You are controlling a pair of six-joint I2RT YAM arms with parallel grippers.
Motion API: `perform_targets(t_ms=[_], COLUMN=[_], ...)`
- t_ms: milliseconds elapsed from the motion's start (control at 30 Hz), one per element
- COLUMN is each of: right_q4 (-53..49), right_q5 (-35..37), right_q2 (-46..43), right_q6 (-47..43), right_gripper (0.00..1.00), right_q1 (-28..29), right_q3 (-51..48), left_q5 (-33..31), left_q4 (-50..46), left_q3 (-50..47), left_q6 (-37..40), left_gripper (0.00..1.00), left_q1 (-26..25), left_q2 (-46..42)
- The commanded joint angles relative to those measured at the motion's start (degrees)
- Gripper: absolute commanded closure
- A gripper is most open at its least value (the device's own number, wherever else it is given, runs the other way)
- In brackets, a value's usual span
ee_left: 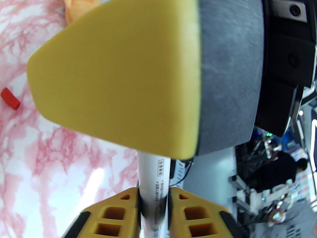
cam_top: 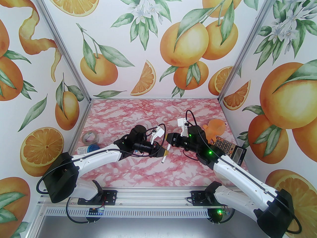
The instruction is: Open the pen caps
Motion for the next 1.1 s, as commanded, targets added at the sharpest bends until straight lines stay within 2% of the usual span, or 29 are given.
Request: perform_targets(t_ms=[0, 300, 533, 600, 767, 933, 1067], right_q4=[1.4, 6.01, 5.05, 3.76, 2.03, 3.98, 2.22], right_q5=[0.3, -0.48, 2.97, 5.22, 10.85, 12.47, 14.29], right_q2=[-0.8, -1.16, -2.09, -2.59, -3.53, -3.1, -2.78], right_q6=[1.06, 5.49, 6.62, 6.74, 7.95, 8.07, 7.74], right_gripper=[0.87, 0.87, 0.87, 0.87, 0.87, 0.87, 0.88], right_q1=[-0.12, -0.22, -0.19, -0.23, -0.3, -0.98, -3.25], right_q3=[0.89, -0.47, -1.25, -1.35, -1.26, -0.84, 0.64], left_q5=[-0.06, -0.24, -4.54, -7.06, -14.96, -15.49, -20.47], left_q4=[5.24, 7.43, 7.1, 5.92, -0.68, -3.1, -6.78], left_q3=[-1.03, -0.72, -0.97, -0.76, -0.56, -0.84, 0.2], left_q6=[-1.58, -2.4, -1.85, -1.16, 1.22, 1.98, 3.1], left_gripper=[0.65, 0.66, 0.95, 1.0, 1.0, 1.0, 1.0], left_q1=[-0.43, -1.83, -1.79, -1.85, -2.25, -2.53, -3.63], left_q2=[-0.92, 1.56, -0.27, -1.07, -3.47, -3.16, -2.75])
